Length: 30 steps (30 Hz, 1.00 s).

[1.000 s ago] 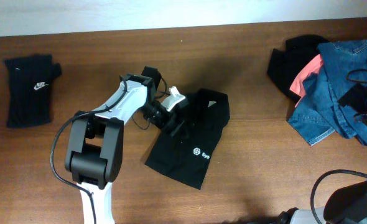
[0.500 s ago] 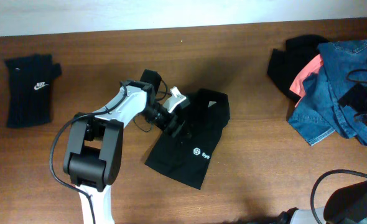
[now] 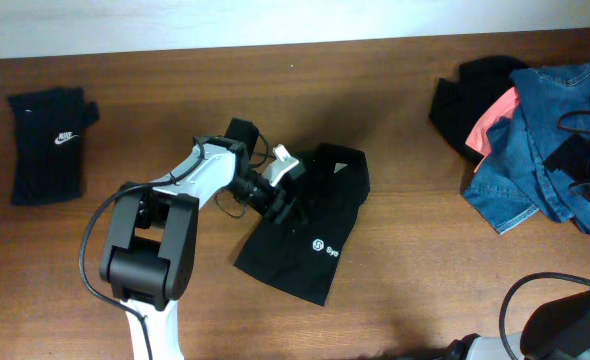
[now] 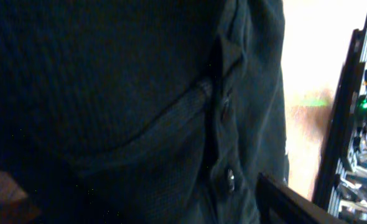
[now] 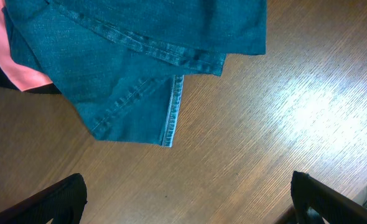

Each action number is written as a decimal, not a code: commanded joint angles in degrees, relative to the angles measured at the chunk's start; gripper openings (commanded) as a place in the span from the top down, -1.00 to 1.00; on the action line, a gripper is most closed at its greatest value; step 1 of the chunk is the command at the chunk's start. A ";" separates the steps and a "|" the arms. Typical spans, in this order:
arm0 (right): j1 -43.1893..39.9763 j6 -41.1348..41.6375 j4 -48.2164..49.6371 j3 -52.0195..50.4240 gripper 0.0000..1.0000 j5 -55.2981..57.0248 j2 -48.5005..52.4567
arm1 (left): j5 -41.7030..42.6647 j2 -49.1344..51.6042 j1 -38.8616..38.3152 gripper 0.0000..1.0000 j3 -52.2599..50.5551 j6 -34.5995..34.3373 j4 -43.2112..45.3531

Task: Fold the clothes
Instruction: 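Drag the folded black polo leftward with the left gripper onto the Nike item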

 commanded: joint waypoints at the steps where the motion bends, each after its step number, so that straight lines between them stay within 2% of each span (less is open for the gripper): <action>1: -0.26 0.26 0.00 0.13 -0.97 0.72 0.20 | -6.47 3.74 -2.14 -0.55 -4.79 -2.91 2.14; 3: -0.26 0.26 0.00 0.13 -0.97 0.70 0.20 | -7.56 3.74 -2.45 -0.52 -5.18 -4.66 3.10; 4: -0.26 0.26 0.00 0.13 -0.97 0.70 0.20 | -8.15 3.76 -2.51 -0.43 -5.18 -5.68 3.32; 6: -0.26 0.26 0.00 0.13 -0.97 0.70 0.20 | -8.31 3.76 -2.51 -0.08 -5.18 -5.99 3.63; 10: -0.26 0.26 0.00 0.13 -0.97 0.72 0.20 | -8.28 3.76 -2.51 0.35 -5.18 -6.03 3.69; 15: -0.26 0.26 0.00 0.13 -0.97 0.72 0.20 | -8.17 3.74 -2.51 0.65 -5.18 -6.03 3.67; 16: -0.26 0.26 0.00 0.13 -0.97 0.72 0.20 | -8.13 3.74 -2.51 0.93 -5.18 -6.03 3.65; 18: -0.26 0.26 0.00 0.13 -0.97 0.70 0.20 | -8.11 3.74 -2.47 1.00 -4.94 -6.84 3.65; 25: -0.26 0.26 0.00 0.13 -0.97 0.70 0.20 | -8.17 3.74 0.72 0.99 3.82 -10.10 -3.80; 30: -0.26 0.26 0.00 0.13 -0.97 0.70 0.20 | -12.35 3.74 3.26 0.99 10.75 -10.10 -9.03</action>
